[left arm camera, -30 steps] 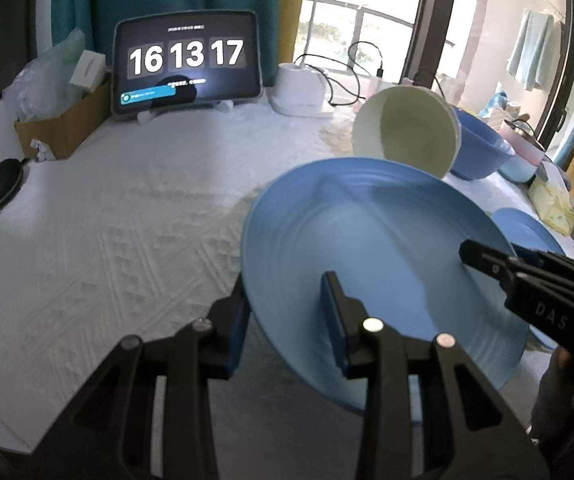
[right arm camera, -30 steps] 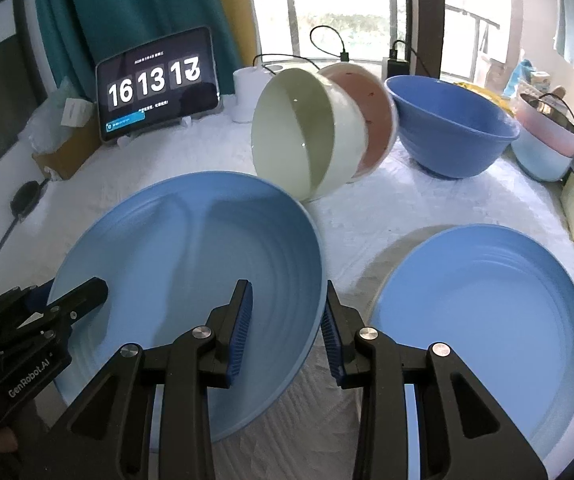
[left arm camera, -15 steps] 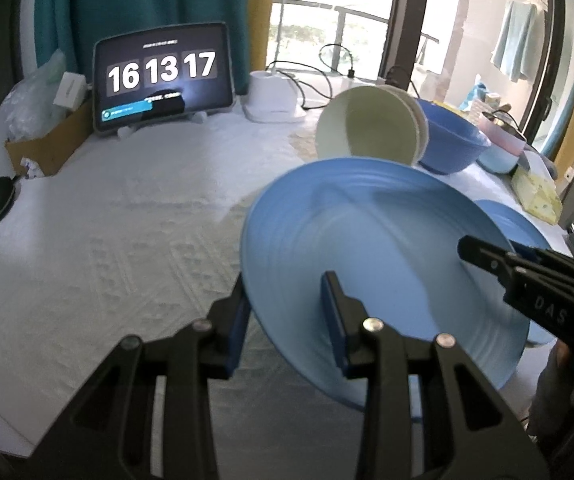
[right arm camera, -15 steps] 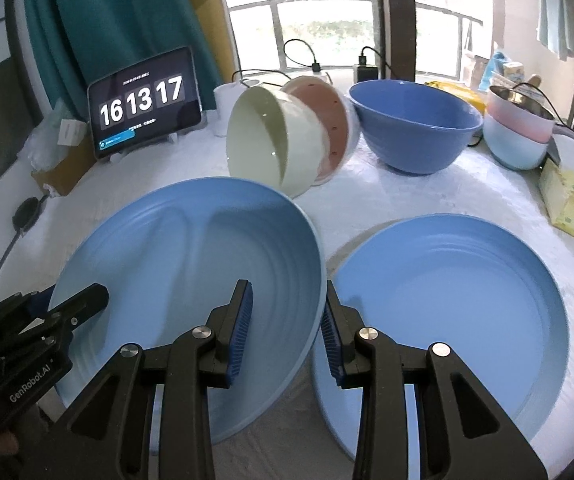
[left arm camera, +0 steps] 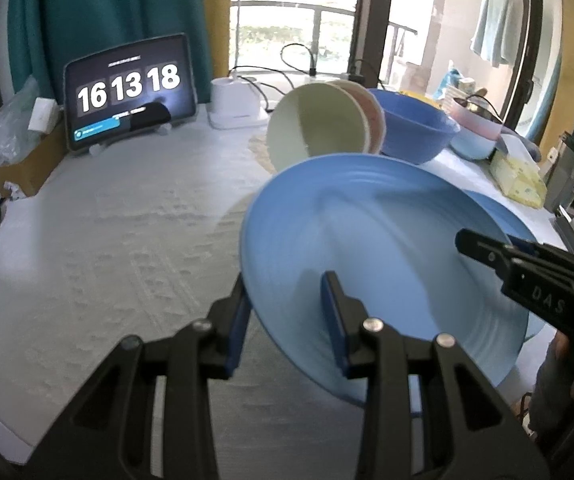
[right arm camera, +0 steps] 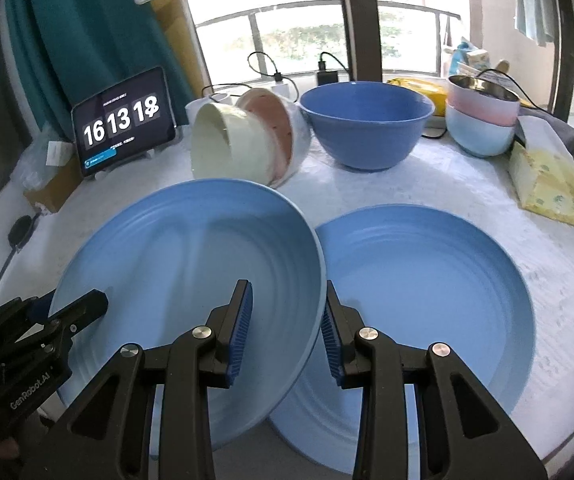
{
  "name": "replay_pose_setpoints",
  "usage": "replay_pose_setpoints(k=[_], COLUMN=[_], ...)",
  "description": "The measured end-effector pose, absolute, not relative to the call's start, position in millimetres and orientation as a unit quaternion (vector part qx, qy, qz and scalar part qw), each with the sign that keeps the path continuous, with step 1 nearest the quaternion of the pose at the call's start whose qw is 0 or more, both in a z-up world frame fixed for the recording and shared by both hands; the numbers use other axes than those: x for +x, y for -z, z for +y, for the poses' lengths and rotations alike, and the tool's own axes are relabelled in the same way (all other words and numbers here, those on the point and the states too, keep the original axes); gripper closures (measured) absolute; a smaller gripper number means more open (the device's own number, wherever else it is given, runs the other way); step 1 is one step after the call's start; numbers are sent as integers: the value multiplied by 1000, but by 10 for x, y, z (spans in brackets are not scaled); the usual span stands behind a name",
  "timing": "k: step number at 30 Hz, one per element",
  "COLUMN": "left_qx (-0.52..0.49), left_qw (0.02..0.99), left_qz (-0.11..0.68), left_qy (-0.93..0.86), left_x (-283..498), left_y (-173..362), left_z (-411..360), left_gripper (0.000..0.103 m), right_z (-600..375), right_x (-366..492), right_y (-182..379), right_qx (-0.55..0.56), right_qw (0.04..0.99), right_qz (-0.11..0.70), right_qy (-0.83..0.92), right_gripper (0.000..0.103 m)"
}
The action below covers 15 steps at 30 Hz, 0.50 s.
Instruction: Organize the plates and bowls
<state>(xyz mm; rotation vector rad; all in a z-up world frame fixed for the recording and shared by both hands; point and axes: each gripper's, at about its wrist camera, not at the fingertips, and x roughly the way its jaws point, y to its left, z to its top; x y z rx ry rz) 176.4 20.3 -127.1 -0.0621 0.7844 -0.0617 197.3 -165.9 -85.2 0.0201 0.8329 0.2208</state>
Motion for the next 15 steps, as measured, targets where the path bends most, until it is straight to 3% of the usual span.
replay_pose_setpoints(k=[15], left_qx=[-4], left_qw=[920], left_qz=[387], left_qy=[58], left_x=[1812], left_y=[1245], left_z=[-243], left_gripper=[67], right_z=[-2117], right_x=[1920], right_y=[830], right_qx=[35], right_qw=[914], right_qz=[396], right_qy=[-81], right_gripper=[67])
